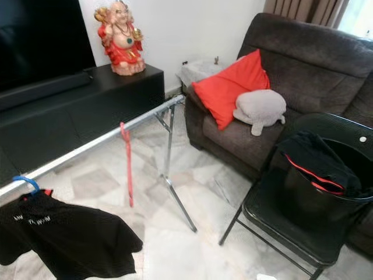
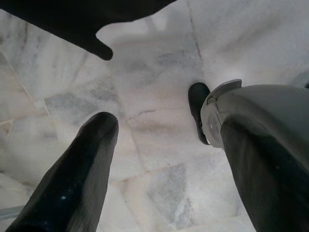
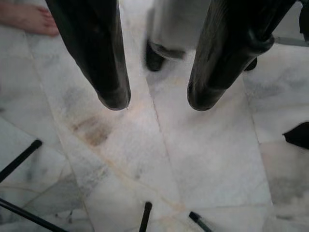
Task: Hang hanger
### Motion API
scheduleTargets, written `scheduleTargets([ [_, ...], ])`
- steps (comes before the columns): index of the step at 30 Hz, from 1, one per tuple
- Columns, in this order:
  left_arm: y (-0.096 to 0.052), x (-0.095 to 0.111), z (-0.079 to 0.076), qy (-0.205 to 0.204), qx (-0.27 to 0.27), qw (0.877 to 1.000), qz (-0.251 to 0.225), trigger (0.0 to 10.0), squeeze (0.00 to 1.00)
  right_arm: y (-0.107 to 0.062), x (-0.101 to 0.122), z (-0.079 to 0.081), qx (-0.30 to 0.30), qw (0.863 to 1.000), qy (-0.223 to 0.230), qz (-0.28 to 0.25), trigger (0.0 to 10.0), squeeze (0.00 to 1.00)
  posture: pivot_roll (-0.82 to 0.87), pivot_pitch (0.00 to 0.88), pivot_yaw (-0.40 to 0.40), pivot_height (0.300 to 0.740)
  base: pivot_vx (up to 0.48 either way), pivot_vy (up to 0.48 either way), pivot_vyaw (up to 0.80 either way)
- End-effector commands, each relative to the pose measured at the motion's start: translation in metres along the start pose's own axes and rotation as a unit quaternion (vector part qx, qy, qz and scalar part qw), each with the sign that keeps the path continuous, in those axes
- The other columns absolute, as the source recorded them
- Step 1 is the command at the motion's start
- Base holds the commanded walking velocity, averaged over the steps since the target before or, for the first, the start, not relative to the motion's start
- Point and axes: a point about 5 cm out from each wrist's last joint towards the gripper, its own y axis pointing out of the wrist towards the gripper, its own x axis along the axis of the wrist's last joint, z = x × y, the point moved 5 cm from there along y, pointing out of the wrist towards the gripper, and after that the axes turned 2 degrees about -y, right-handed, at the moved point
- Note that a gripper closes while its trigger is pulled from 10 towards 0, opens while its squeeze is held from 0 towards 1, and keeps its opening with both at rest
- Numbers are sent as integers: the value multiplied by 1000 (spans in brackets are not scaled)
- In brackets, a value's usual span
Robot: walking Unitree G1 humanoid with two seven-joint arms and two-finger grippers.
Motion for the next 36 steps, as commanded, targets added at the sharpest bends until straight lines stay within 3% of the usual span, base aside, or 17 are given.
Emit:
scheduleTargets([
  [1, 0, -4, -3, -12, 2, 1000, 5, 10000, 0, -2, -5, -7, -12, 1000, 13, 5, 10000, 0, 85, 0, -1, 740, 0, 0, 0],
  [28, 0, -3, -3, -20, 1, 1000, 6, 10000, 0, -1, -4, -6, -10, 1000, 10, 7, 10000, 0, 85, 0, 1, 740, 0, 0, -718],
  [36, 0, -2, -2, 6, 1, 1000, 6, 10000, 0, -1, -4, -6, -9, 1000, 9, 7, 10000, 0, 87, 0, 0, 740, 0, -97, -781],
])
